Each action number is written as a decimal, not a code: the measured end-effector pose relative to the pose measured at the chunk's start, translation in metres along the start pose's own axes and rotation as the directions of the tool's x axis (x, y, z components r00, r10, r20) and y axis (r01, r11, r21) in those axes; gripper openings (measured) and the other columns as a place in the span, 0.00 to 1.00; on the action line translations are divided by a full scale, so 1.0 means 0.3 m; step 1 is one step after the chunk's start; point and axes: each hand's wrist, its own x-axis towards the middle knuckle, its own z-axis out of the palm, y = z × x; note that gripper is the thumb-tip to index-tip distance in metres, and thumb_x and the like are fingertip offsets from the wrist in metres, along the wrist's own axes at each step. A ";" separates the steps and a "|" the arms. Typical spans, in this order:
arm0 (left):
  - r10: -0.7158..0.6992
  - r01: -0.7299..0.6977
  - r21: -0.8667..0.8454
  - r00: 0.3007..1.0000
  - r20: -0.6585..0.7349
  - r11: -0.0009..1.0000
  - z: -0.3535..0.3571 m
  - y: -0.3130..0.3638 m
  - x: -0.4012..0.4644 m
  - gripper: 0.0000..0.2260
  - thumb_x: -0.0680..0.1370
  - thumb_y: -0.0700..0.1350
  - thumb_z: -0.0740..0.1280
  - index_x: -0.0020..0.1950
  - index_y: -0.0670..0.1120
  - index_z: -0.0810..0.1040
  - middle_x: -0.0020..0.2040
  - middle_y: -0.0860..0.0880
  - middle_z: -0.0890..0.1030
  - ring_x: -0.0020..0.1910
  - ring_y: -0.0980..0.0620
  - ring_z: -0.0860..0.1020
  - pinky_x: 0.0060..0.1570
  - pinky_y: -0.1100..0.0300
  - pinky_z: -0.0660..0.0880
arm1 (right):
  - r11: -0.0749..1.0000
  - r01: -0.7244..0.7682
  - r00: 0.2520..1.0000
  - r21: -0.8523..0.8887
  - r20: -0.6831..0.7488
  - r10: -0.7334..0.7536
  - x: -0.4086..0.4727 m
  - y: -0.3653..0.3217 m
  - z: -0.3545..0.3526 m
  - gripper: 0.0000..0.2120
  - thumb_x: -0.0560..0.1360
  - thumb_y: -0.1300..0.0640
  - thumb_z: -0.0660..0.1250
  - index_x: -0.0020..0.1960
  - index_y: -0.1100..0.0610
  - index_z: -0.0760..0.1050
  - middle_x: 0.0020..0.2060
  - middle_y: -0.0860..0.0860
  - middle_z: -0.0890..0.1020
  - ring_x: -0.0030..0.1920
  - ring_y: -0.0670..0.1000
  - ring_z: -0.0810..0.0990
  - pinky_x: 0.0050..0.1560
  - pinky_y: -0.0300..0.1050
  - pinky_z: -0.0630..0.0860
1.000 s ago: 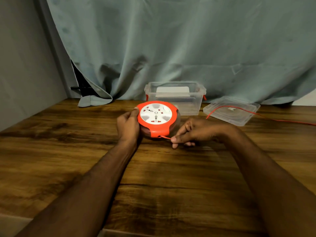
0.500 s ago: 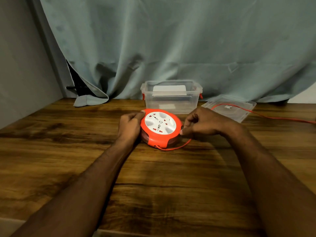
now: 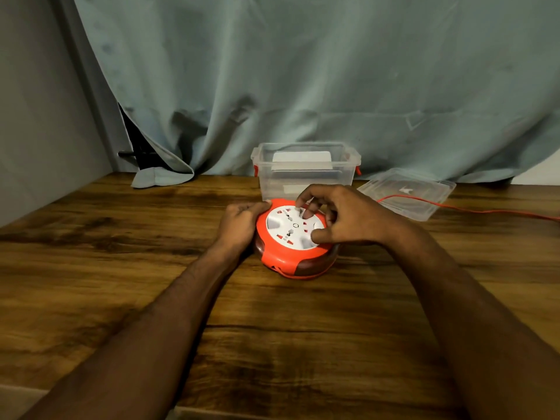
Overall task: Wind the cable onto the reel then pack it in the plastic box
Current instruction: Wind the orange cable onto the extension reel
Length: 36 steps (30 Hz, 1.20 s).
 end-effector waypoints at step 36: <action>0.046 -0.046 0.013 0.999 -0.020 0.999 -0.008 -0.005 0.010 0.08 0.79 0.39 0.69 0.47 0.37 0.87 0.48 0.31 0.86 0.45 0.39 0.83 0.55 0.39 0.80 | 0.975 -0.165 0.930 -0.147 -0.351 0.105 0.049 -0.116 0.159 0.15 0.71 0.39 0.72 0.37 0.50 0.77 0.33 0.44 0.79 0.40 0.49 0.79 0.34 0.43 0.65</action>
